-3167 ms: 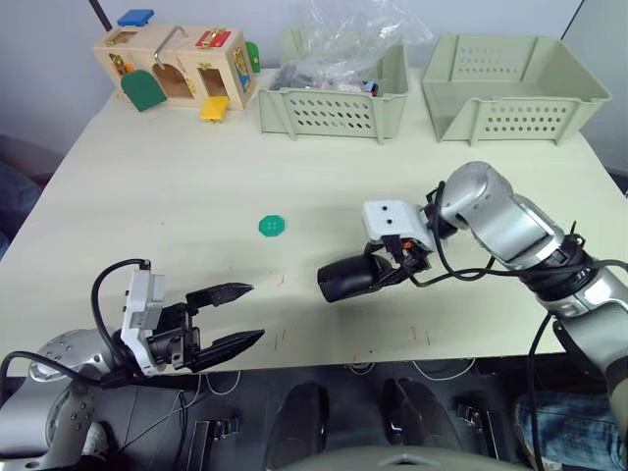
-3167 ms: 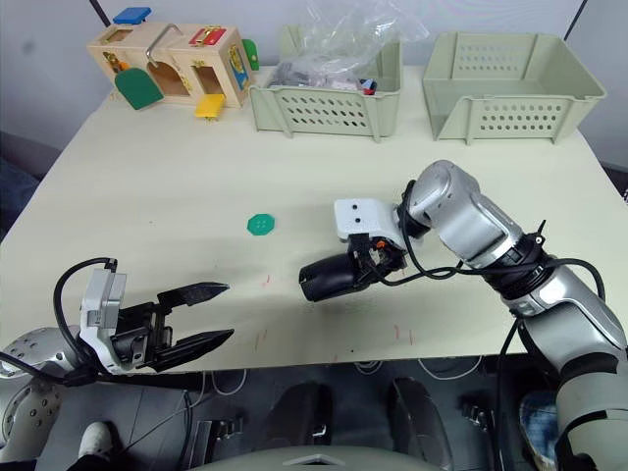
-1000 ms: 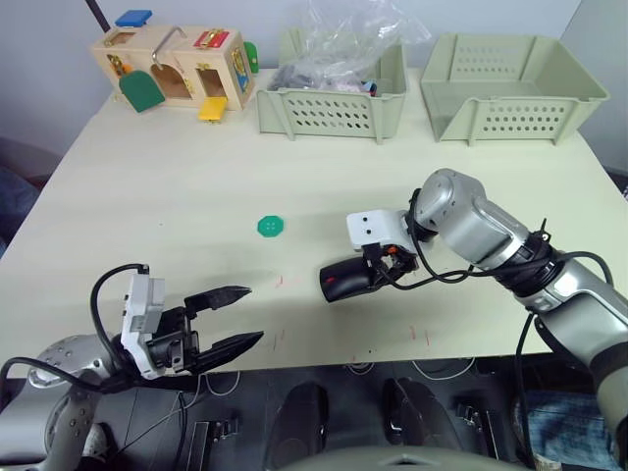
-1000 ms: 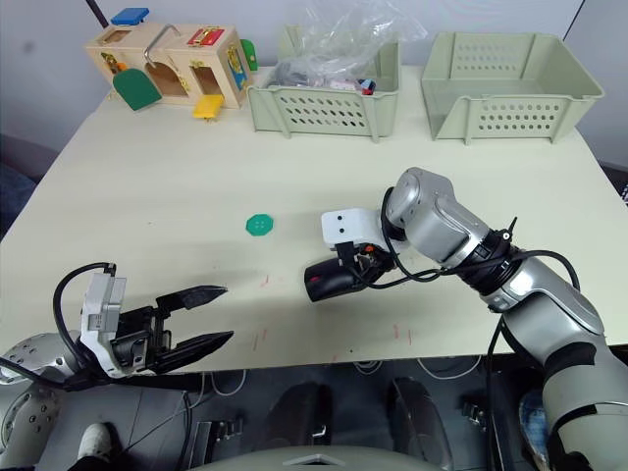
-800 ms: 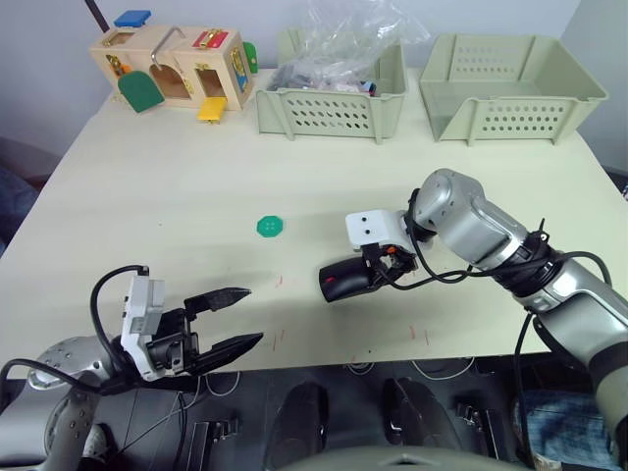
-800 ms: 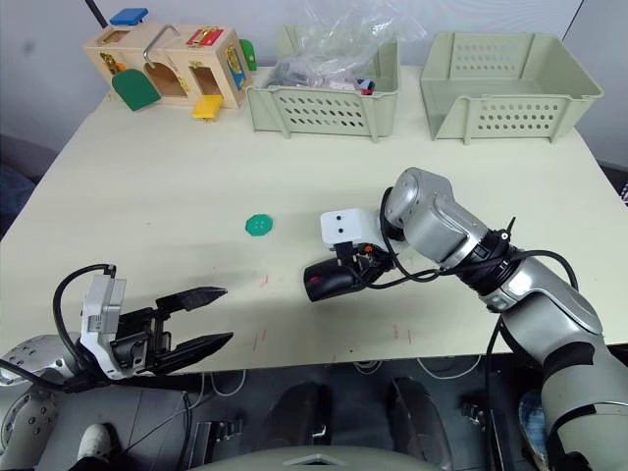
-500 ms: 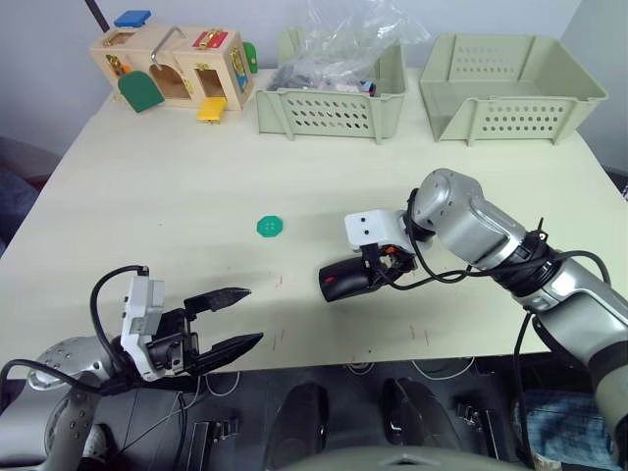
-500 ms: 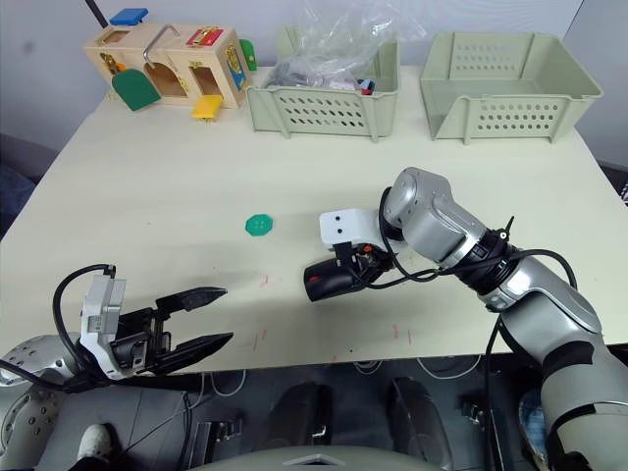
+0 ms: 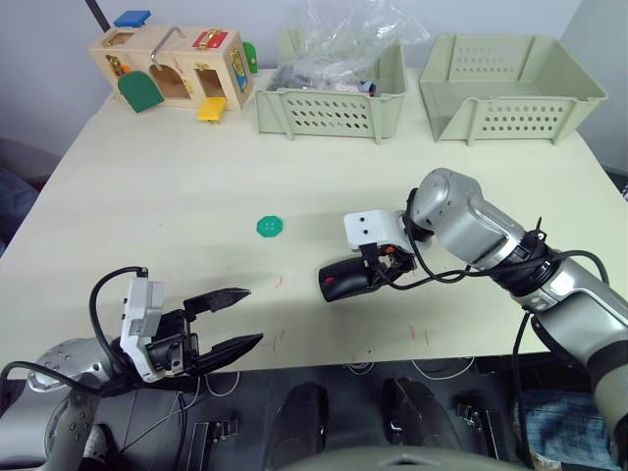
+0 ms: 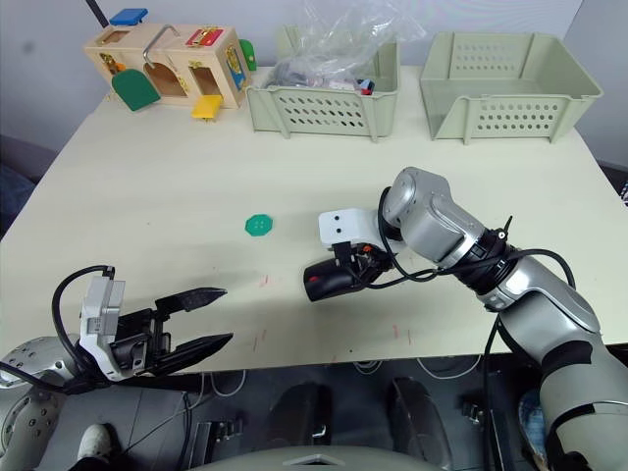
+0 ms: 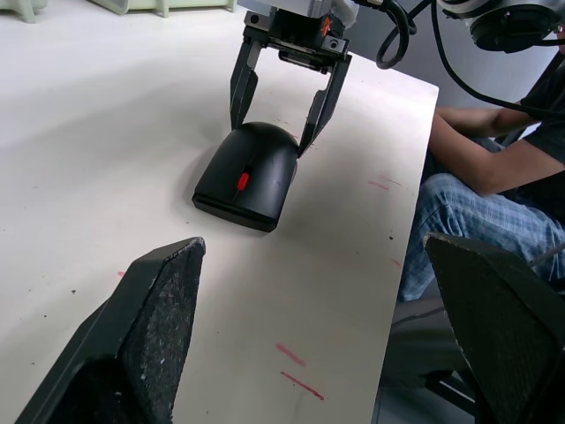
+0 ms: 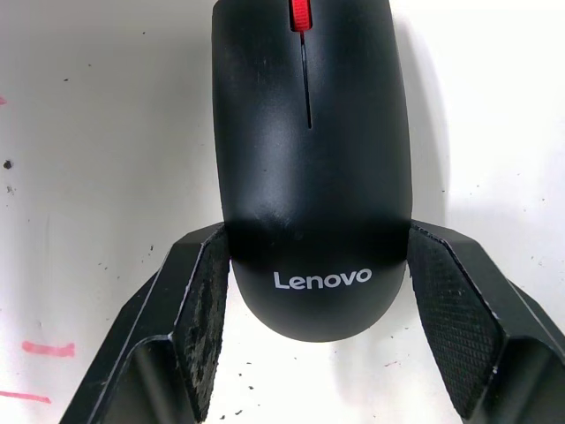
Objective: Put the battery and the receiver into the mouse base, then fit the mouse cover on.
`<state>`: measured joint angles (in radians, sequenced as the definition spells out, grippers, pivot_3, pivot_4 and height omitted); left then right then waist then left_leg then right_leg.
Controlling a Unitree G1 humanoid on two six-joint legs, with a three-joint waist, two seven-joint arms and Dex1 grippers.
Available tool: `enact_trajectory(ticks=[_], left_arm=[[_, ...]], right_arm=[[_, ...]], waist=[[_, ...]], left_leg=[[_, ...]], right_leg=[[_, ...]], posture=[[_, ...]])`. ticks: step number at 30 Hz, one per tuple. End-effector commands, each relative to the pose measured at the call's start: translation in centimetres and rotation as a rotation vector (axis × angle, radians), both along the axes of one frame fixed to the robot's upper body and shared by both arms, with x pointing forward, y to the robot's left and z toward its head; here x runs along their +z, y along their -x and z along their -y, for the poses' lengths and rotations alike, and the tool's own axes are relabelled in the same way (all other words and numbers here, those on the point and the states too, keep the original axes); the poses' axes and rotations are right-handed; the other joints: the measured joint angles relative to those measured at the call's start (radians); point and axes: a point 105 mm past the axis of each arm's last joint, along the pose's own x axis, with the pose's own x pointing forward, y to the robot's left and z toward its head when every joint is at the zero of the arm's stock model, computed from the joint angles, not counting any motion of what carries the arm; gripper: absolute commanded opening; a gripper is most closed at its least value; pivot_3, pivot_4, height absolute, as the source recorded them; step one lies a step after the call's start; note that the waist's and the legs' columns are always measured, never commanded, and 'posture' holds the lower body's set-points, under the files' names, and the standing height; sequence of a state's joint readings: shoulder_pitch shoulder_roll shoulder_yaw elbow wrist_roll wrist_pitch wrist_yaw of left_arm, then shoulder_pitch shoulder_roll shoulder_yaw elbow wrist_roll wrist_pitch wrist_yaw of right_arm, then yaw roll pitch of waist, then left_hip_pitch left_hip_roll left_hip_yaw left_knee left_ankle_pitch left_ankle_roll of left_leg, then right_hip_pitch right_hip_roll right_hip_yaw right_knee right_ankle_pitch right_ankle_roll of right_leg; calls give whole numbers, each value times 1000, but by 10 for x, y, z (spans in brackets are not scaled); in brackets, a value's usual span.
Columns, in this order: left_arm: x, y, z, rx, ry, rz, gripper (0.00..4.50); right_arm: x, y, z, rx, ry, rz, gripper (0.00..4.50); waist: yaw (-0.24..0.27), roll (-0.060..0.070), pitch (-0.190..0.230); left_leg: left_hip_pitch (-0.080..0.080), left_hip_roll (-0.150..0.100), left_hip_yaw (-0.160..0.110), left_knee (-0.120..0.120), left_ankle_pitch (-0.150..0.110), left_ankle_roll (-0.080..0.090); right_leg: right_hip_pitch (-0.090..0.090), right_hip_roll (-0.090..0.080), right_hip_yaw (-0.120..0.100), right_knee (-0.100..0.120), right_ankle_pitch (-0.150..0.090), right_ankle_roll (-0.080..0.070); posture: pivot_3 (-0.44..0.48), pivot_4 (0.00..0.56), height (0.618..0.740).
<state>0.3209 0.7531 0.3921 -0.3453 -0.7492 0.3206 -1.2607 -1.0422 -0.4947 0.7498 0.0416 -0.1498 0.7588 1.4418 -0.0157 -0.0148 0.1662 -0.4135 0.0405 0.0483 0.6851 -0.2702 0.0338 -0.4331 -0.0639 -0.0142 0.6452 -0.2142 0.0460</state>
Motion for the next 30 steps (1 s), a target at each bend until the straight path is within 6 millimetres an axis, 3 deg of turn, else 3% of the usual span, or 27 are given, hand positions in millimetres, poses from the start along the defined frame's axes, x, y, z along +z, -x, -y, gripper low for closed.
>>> enact_trajectory(ticks=[1, 30], left_arm=[[9, 2, 2, -13, -2, 44, 4267], [8, 1, 4, -17, -2, 44, 4267]], right_arm=[[4, 2, -4, 20, 3, 10, 2888], [7, 3, -6, 25, -10, 10, 2888]], waist=[[0, 0, 0], [0, 0, 0]], left_leg=[[0, 0, 0, 0, 0, 0], [0, 0, 0, 0, 0, 0]], right_leg=[[0, 0, 0, 0, 0, 0], [0, 0, 0, 0, 0, 0]], posture=[[0, 150, 740], [0, 150, 740]])
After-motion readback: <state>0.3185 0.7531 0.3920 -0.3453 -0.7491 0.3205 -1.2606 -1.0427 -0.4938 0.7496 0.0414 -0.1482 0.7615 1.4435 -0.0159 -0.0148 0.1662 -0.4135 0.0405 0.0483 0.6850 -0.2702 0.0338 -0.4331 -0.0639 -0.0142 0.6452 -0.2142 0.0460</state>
